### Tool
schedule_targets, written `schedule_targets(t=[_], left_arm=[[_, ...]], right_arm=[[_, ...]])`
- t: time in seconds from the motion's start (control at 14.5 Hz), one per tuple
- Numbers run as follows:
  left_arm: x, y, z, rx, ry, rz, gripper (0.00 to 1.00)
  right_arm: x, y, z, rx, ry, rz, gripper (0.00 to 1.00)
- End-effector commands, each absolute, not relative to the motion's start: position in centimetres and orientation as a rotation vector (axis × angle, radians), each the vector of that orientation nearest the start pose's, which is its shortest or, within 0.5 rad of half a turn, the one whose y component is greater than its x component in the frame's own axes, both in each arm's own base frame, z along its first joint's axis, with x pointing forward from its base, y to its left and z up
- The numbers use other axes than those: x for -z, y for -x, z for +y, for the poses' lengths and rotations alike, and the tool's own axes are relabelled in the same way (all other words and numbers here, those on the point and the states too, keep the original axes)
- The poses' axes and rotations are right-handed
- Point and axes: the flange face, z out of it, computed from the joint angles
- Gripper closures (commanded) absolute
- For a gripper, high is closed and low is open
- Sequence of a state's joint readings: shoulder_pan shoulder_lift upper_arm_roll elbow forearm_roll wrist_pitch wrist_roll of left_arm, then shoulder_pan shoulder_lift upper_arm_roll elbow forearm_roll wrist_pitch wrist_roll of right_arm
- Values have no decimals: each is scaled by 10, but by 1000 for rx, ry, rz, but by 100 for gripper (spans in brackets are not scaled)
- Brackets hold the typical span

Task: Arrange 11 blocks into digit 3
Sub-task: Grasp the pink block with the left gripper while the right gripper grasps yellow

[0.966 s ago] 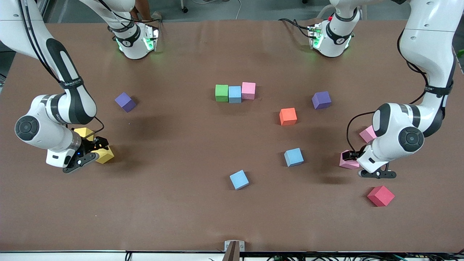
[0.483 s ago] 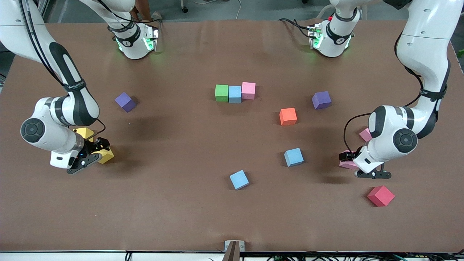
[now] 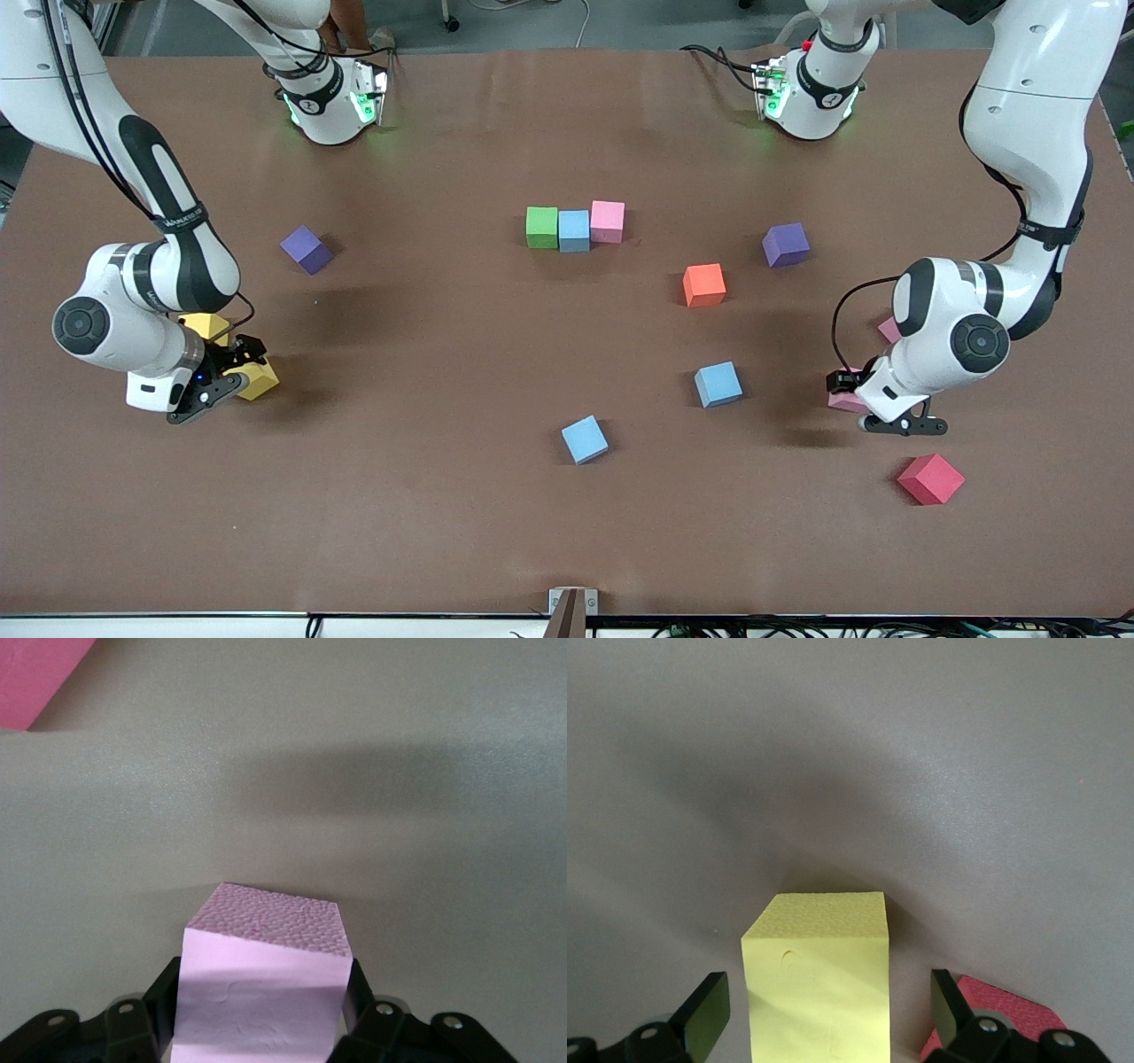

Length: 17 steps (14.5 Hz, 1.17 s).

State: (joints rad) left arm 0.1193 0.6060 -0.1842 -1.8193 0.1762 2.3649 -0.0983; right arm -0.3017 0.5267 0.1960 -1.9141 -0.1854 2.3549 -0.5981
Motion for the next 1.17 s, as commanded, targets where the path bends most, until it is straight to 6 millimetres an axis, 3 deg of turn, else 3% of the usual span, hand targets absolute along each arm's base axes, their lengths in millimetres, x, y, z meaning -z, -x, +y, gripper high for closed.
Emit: schedule_targets(t=[0.0,0.21,0.28,0.41,0.48,0.76,0.9,0.97,1.1], left_arm=[[-212,-649,-33,-31,3118,22,67],[-213,-649,-35,-35,3116,-36,68],[-214,-649,-35,-35,3116,-36,68],[-225,-655,-33,-5,3111,-33,68],[-231,-658,-31,5,3109,-40,69],[-270,-667,-22,-3,3095,-161,71],[-284,-673,-26,-9,3086,-278,71],[-287,-674,-28,-17,3078,-335,71],[-292,-675,-35,-11,3075,-428,71]], right_arm=[[-209,-618,-74,-130,2991,-969,0],[-204,-617,-73,-137,2987,-968,4],[-204,-617,-73,-136,2987,-963,9],[-204,-618,-73,-133,2990,-950,34],[-204,-618,-71,-128,2990,-955,42],[-202,-618,-72,-133,2989,-955,63],[-205,-618,-71,-130,2997,-913,68],[-216,-624,-68,-106,3014,-894,69],[-238,-635,-42,-63,3045,-857,70]])
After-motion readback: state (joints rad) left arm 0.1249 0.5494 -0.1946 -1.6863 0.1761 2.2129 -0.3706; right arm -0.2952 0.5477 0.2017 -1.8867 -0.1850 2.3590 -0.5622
